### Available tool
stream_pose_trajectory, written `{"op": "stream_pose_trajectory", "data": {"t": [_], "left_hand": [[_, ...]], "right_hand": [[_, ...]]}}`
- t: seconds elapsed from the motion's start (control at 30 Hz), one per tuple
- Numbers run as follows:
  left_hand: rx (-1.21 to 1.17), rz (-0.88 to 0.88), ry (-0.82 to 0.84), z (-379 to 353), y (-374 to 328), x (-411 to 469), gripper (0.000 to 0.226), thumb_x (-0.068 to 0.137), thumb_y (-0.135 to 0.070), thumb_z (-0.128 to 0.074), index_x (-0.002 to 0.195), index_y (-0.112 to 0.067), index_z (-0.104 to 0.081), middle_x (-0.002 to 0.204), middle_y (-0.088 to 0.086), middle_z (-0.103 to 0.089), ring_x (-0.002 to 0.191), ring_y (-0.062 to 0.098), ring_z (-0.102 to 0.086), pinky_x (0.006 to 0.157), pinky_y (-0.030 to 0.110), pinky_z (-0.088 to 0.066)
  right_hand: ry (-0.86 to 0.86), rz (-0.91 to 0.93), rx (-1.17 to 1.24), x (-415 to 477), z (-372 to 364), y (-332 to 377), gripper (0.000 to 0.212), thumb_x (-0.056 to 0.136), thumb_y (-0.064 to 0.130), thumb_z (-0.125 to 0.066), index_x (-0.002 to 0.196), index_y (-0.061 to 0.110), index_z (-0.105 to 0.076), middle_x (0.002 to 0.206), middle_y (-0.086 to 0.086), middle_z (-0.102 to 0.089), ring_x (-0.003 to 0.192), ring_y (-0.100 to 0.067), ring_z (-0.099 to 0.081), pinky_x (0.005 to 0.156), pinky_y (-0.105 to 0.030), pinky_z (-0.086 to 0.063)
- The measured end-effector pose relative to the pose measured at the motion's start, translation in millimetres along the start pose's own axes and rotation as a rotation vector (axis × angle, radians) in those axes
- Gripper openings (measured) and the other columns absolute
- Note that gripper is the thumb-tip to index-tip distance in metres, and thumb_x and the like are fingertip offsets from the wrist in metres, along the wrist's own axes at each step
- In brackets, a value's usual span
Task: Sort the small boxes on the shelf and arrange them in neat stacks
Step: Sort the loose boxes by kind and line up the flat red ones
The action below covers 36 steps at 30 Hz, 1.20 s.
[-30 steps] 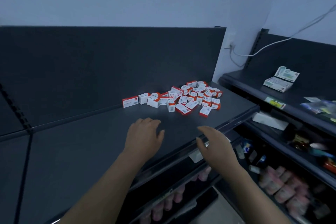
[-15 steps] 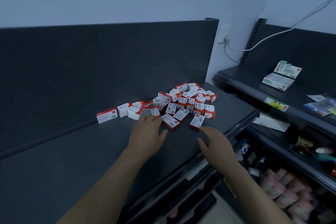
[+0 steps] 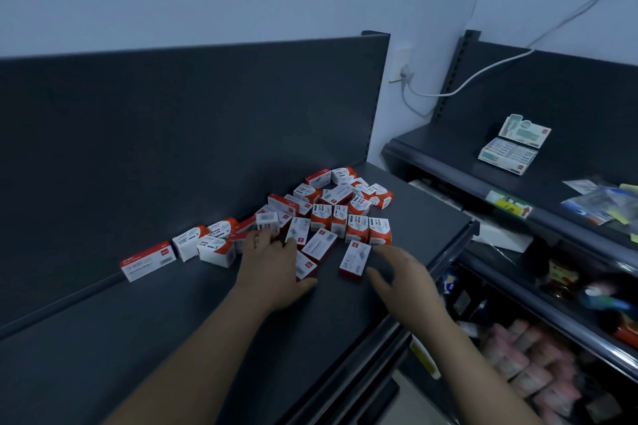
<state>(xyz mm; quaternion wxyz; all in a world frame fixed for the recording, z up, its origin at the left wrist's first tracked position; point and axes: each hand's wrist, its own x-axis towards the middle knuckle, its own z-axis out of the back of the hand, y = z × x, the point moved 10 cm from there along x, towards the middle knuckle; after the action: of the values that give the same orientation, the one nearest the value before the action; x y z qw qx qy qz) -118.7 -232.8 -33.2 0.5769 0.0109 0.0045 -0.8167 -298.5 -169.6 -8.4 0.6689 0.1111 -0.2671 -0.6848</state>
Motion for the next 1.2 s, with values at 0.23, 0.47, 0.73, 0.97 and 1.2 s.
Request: {"op": "stream_pose_trajectory", "data": {"t": [0.23, 0.47, 0.73, 0.97, 1.2], "left_hand": [[-0.108, 0.054, -0.043, 8.1, -2.0, -4.2, 0.085, 0.078, -0.067, -0.051, 0.147, -0.022, -0.029, 0.147, -0.001, -0.04, 0.142, 0.019, -0.015, 0.118, 0.047, 0.006], [-0.497, 0.126, -0.162, 24.0, -2.4, -33.1, 0.089, 0.08, -0.039, -0.068, 0.15, -0.023, -0.015, 0.149, -0.006, -0.02, 0.131, 0.015, -0.034, 0.102, 0.025, -0.035], [-0.746, 0.377, -0.281, 7.0, 8.6, -82.9, 0.081, 0.072, -0.024, -0.08, 0.134, -0.032, -0.029, 0.119, -0.02, -0.022, 0.098, 0.006, -0.047, 0.082, 0.02, -0.042], [-0.817, 0.573, -0.344, -0.9, 29.6, -133.5, 0.075, 0.061, -0.028, -0.087, 0.103, -0.037, -0.026, 0.093, -0.015, -0.052, 0.086, 0.009, -0.055, 0.069, 0.024, -0.046], [-0.824, 0.682, -0.404, 5.6, 57.8, -194.5, 0.072, 0.064, -0.015, -0.083, 0.101, -0.043, -0.029, 0.097, -0.007, -0.053, 0.081, 0.012, -0.054, 0.066, 0.024, -0.045]], "right_hand": [[0.098, -0.004, -0.041, 27.6, -21.2, -11.6, 0.046, 0.086, 0.042, -0.063, 0.126, 0.024, -0.051, 0.125, 0.007, -0.056, 0.113, -0.012, -0.049, 0.091, -0.022, -0.038], [0.221, -0.002, -0.029, 43.6, -42.6, -20.5, 0.065, 0.082, 0.054, -0.059, 0.139, 0.028, -0.04, 0.136, 0.002, -0.045, 0.124, -0.018, -0.037, 0.104, -0.032, -0.037], [0.44, 0.114, 0.156, 33.1, -60.0, 3.5, 0.068, 0.074, 0.04, -0.077, 0.131, 0.024, -0.042, 0.132, 0.004, -0.032, 0.11, -0.011, -0.042, 0.094, -0.024, -0.037], [0.459, 0.309, 0.341, 15.4, -65.7, 48.6, 0.045, 0.085, 0.016, -0.066, 0.117, 0.04, -0.045, 0.111, 0.011, -0.058, 0.095, -0.002, -0.055, 0.071, -0.017, -0.044], [0.518, 0.408, 0.382, -10.9, -84.4, 103.6, 0.054, 0.086, 0.011, -0.064, 0.128, 0.035, -0.041, 0.105, 0.014, -0.065, 0.093, 0.0, -0.063, 0.081, -0.023, -0.053]]}}
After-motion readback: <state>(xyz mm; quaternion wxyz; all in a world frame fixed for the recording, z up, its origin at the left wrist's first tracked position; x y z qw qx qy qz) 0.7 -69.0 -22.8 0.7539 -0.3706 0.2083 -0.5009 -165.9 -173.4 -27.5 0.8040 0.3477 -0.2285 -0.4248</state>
